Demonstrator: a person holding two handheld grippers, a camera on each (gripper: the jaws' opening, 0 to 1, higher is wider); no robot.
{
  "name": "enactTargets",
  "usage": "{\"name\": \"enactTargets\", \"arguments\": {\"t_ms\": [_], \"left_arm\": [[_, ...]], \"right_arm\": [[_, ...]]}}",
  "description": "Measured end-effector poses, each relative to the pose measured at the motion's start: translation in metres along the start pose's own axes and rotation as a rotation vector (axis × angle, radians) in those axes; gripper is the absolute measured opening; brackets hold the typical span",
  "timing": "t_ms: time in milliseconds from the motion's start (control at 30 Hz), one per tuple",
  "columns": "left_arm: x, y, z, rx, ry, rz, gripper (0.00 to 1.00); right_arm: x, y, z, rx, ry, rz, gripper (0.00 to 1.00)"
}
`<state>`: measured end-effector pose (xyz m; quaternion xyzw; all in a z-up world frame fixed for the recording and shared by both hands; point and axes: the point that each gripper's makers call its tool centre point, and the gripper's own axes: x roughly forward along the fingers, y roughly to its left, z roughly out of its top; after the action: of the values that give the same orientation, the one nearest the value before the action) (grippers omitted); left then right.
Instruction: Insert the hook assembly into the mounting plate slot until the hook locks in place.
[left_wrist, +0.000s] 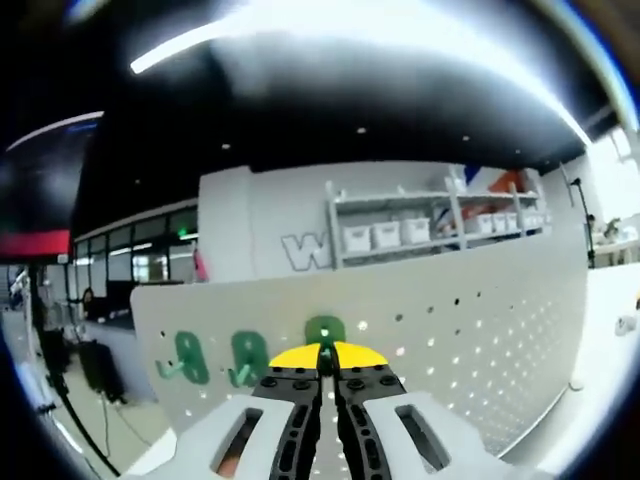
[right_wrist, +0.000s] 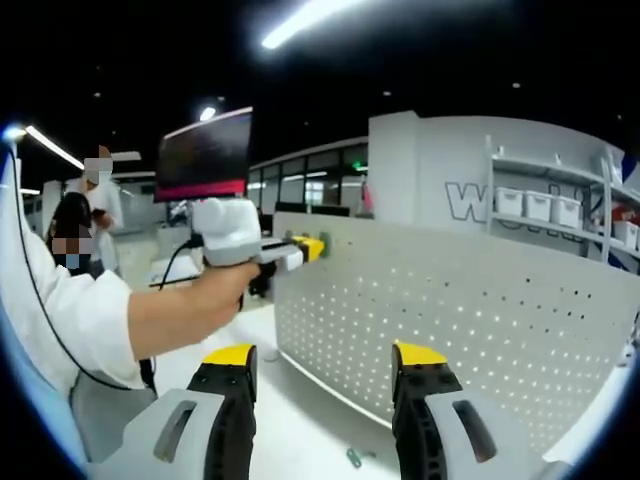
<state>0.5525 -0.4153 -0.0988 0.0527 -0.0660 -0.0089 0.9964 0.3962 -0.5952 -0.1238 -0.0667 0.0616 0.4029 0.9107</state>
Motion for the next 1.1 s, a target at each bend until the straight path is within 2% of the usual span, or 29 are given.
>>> {"name": "enactTargets", "arguments": {"t_ms": [200, 600, 1100], "left_arm": [[0.0008, -0.0011, -0.0008, 0.018, -0.018, 0.007, 0.03], [0.0042, -0.0005, -0.0061, 0.025, -0.017, 0.007, 0.03], [0.0054, -0.0033, -0.0069, 0.026, 0.003, -0.057, 0.07]], "right_arm": [[0.0013, -0.0010, -0.0006, -0.005, 0.007, 0.003, 0.54], [0.0039, -0.0015, -0.0015, -0.006, 0.011, 0.007, 0.54], [0.0008, -0.0052, -0.0026, -0.009, 0.015, -0.014, 0.54]]}}
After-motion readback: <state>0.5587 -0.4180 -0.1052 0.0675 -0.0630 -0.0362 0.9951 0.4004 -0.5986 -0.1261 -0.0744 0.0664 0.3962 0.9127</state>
